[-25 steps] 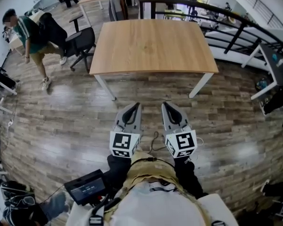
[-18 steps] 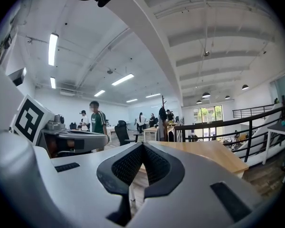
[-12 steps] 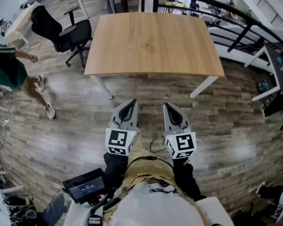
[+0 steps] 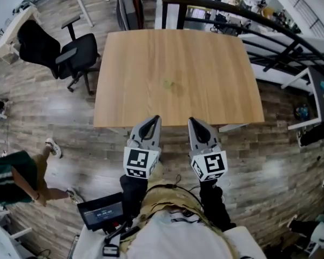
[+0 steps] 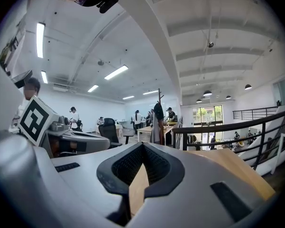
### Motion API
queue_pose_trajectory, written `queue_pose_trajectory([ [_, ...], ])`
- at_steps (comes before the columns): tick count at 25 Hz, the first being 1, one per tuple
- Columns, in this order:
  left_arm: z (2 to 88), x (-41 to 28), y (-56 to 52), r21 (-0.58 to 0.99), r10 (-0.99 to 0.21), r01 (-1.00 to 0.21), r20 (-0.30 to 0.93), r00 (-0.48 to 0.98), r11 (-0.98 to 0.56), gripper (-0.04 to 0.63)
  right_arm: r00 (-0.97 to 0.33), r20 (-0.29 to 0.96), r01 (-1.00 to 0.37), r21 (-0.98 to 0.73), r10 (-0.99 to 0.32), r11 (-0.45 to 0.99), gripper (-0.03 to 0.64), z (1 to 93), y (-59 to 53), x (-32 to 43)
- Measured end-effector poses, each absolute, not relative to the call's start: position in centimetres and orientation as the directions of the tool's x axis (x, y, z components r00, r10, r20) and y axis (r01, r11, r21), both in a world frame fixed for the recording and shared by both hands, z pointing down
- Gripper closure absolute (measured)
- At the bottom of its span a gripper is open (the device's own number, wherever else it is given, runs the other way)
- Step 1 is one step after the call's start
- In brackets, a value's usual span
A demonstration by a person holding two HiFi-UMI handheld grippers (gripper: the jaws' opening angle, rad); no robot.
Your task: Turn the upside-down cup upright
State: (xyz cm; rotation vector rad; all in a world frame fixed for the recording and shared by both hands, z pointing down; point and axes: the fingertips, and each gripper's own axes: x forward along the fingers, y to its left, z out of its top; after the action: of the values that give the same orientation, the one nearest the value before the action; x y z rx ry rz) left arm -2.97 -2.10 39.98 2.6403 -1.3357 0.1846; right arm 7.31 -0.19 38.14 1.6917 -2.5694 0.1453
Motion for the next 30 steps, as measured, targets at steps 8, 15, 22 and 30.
queue_pose_trajectory([
  [8, 39.0, -4.3, -15.8, 0.084, -0.805, -0.828, 0.201, 0.559, -0.554, 0.595, -0.394, 0.16, -0.919, -0.052, -0.905, 0.391, 0.597, 38.5, -11.9, 6.7],
  [15, 41.0, -3.1, -18.8, 0.012, -0.828, -0.87, 0.302, 0.473, -0.493, 0.595, -0.48, 0.208, -0.877, -0.099, -0.852, 0.47, 0.595, 40.5, -16.4, 7.4],
  [22, 45.6, -1.9, -20.6, 0.08, -0.813, -0.894, 0.386, 0.436, -0.441, 0.594, -0.531, 0.286, -0.845, -0.106, -0.798, 0.525, 0.595, 43.8, -19.4, 7.3],
  [30, 53.3, -2.8, -21.7, 0.107, -0.753, -0.912, 0.531, 0.389, -0.396, 0.594, -0.582, 0.441, -0.802, -0.176, -0.683, 0.57, 0.594, 52.0, -21.5, 5.1],
])
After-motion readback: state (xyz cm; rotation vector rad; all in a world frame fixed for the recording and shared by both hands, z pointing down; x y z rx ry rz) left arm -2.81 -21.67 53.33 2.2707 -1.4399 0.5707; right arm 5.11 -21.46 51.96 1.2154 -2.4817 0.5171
